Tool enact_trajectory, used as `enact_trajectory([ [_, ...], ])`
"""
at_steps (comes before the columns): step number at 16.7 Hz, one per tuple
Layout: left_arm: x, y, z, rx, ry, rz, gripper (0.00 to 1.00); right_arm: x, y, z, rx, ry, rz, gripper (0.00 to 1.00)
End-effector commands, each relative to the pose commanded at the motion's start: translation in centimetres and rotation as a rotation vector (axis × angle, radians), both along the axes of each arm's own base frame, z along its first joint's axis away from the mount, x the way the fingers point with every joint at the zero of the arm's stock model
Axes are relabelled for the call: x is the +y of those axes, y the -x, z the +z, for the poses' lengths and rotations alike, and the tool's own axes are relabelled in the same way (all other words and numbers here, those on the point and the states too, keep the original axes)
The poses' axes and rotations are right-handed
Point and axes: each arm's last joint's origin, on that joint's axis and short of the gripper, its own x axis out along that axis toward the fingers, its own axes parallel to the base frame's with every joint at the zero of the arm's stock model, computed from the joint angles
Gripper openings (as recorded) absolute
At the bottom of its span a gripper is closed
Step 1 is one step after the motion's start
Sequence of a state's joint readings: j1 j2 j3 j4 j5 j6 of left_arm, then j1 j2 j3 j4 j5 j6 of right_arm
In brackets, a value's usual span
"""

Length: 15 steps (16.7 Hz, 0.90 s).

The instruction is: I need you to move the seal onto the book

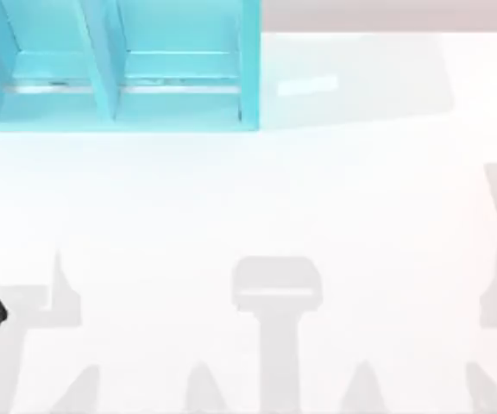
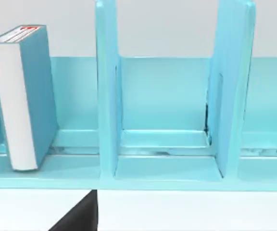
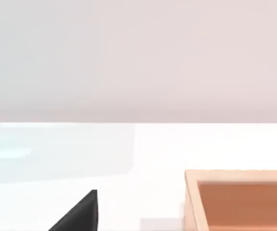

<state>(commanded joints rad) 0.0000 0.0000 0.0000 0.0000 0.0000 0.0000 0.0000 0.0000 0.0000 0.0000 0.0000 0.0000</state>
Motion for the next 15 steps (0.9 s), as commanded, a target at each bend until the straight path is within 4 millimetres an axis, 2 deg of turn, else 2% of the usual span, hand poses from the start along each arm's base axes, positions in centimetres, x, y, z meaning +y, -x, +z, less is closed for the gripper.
enact_trajectory([
  [4, 0.1, -0.1, 0.6, -0.01, -0.001, -0.003, 1.0, 0.0, 0.0, 0.0, 0.0, 0.0, 0.0, 1.0],
  [9, 0.6, -1.7, 4.7, -0.051, -0.015, -0.031, 1.0, 0.0, 0.0, 0.0, 0.0, 0.0, 0.0, 1.0],
  [12, 1.6, -4.8, 7.1, -0.032, -0.023, -0.051, 1.0, 0.0, 0.0, 0.0, 0.0, 0.0, 0.0, 1.0],
  [15, 3.5, -9.8, 7.8, 0.028, -0.018, -0.063, 1.0, 0.0, 0.0, 0.0, 0.0, 0.0, 0.0, 1.0],
])
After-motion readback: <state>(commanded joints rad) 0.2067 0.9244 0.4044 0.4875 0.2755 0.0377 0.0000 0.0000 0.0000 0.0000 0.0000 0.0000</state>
